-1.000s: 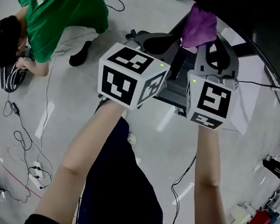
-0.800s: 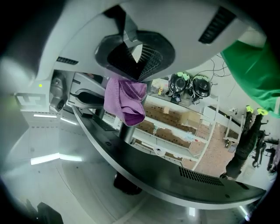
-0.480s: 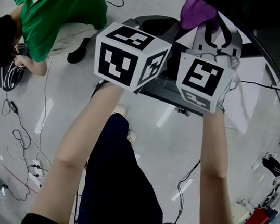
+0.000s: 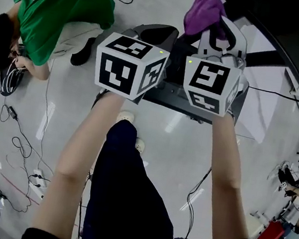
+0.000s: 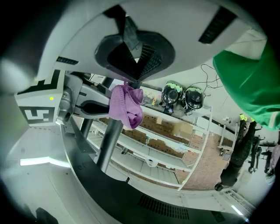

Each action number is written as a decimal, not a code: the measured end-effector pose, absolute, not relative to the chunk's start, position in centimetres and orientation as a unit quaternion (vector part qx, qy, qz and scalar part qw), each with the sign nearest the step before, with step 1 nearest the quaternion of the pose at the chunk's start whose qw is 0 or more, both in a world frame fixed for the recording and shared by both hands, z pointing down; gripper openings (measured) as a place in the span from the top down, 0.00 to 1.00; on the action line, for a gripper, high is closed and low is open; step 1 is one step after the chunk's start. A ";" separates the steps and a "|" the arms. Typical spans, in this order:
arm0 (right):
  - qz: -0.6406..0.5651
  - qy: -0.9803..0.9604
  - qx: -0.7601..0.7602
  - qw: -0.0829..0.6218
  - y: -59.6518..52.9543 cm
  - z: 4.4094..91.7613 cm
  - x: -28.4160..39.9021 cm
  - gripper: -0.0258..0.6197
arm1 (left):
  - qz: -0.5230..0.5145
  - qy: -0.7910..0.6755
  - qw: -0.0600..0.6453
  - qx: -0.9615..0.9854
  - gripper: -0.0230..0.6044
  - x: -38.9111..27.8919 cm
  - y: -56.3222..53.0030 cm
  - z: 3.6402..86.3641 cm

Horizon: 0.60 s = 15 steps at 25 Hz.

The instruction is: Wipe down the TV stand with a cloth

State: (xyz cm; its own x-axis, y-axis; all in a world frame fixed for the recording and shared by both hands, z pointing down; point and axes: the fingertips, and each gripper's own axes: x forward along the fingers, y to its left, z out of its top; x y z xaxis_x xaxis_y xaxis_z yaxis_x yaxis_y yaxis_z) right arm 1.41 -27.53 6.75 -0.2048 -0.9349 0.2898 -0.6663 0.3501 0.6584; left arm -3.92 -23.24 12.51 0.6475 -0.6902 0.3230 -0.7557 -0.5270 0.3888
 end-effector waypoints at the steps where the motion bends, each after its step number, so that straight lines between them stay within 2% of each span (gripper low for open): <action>1: -0.196 -0.750 0.531 0.341 -27.6 7.3 1.3 0.85 | 0.067 -0.416 0.256 0.870 0.95 -4.2 -23.1 12.9; 15: -0.144 -0.754 0.474 0.431 -29.1 15.0 -0.4 0.85 | 0.105 -0.415 0.268 0.863 0.95 -6.6 -22.8 16.7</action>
